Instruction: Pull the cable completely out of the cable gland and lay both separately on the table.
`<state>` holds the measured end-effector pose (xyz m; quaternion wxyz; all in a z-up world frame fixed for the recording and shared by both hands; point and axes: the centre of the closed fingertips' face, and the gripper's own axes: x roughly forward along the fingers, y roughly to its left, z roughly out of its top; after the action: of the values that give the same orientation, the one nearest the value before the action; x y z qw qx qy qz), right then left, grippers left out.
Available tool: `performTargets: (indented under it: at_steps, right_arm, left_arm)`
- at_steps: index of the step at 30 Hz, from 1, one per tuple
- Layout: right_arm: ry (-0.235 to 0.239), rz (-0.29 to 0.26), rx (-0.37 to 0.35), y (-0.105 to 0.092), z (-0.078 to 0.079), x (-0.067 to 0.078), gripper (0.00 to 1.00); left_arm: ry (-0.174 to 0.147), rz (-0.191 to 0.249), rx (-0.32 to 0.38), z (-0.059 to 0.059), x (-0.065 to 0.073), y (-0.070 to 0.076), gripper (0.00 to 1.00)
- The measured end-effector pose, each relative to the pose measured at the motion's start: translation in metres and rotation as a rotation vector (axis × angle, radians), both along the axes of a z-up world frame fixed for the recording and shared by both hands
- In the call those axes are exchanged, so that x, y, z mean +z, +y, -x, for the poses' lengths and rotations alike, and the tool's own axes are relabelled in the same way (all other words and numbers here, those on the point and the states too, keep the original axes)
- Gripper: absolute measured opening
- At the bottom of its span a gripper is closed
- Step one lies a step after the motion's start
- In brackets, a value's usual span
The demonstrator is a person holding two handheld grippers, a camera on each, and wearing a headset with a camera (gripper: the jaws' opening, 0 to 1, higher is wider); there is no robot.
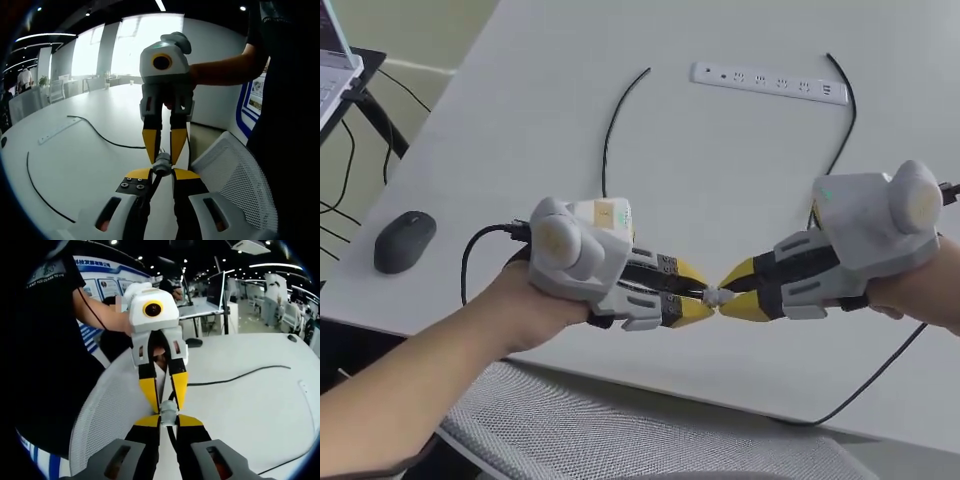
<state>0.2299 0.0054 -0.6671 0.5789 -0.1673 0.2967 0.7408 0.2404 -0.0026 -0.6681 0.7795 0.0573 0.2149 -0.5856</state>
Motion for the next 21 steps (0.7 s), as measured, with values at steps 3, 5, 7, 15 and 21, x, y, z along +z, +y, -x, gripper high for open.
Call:
performTargets:
  at_steps: [3,5,7,15,21]
  right_arm:
    - [-0.014,-0.007,0.01,-0.0004,-0.0001,-0.0008,0.06]
    - [-0.027,-0.011,0.018,-0.0005,-0.0001,-0.0006,0.06]
    - [-0.032,-0.021,0.018,-0.0006,-0.0012,0.0008,0.06]
    - [-0.083,-0.041,0.052,-0.0008,-0.0003,0.0008,0.06]
    - [-0.091,-0.056,0.026,0.0001,-0.0017,0.0017,0.07]
  left_arm:
    - [0.001,0.002,0.003,-0.0001,0.0,-0.0004,0.16]
    - [0.007,0.008,0.007,-0.0005,0.0003,-0.0003,0.16]
    - [0.011,0.018,0.013,-0.0016,0.0014,0.0003,0.16]
    - [0.039,0.025,0.023,-0.0002,0.003,-0.0014,0.15]
    - [0.068,0.021,0.04,-0.0001,0.0042,-0.0005,0.14]
